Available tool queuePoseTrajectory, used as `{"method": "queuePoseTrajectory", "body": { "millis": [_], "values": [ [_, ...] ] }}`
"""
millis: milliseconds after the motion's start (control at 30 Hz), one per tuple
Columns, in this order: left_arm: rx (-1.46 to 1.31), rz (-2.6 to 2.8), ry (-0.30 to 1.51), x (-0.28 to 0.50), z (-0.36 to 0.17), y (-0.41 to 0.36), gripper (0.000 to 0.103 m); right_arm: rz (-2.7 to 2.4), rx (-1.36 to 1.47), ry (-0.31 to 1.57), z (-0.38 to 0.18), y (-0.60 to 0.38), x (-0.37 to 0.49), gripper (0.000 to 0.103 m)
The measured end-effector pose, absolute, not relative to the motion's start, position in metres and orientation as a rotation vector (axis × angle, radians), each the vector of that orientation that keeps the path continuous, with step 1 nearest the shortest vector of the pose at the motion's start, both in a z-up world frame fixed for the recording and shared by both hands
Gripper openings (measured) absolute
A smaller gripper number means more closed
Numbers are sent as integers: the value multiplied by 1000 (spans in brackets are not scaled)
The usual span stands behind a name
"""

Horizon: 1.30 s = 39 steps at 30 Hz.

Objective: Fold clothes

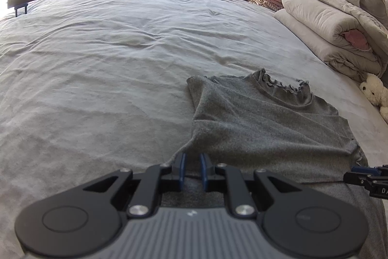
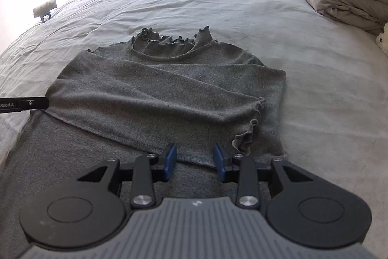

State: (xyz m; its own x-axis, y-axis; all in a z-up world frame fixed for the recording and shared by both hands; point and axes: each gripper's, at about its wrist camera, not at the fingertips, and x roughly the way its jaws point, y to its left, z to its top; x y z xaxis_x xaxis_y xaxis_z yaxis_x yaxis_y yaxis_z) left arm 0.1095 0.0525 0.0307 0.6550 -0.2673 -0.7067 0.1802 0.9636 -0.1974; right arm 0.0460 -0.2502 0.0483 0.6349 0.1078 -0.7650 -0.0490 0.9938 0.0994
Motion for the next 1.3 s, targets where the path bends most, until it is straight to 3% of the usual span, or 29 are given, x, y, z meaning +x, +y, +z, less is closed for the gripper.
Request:
{"method": "queuePoseTrajectory", "body": {
  "millis": [133,333,433,733,1033,1300],
  "values": [
    [-119,-253,821,110,31,52,14,110,63,769,74,-247,47,34],
    [-121,-253,823,110,31,52,14,105,77,865,30,-234,96,34],
    [-120,-253,823,109,30,52,14,56,121,841,45,-233,98,33],
    [-128,-255,829,110,31,54,15,42,11,777,25,-214,120,41],
    [-155,-260,840,112,29,58,15,30,-45,720,23,-252,43,47],
    [-130,-256,832,109,29,55,15,-13,2,806,29,-280,-9,54]
  ]
}}
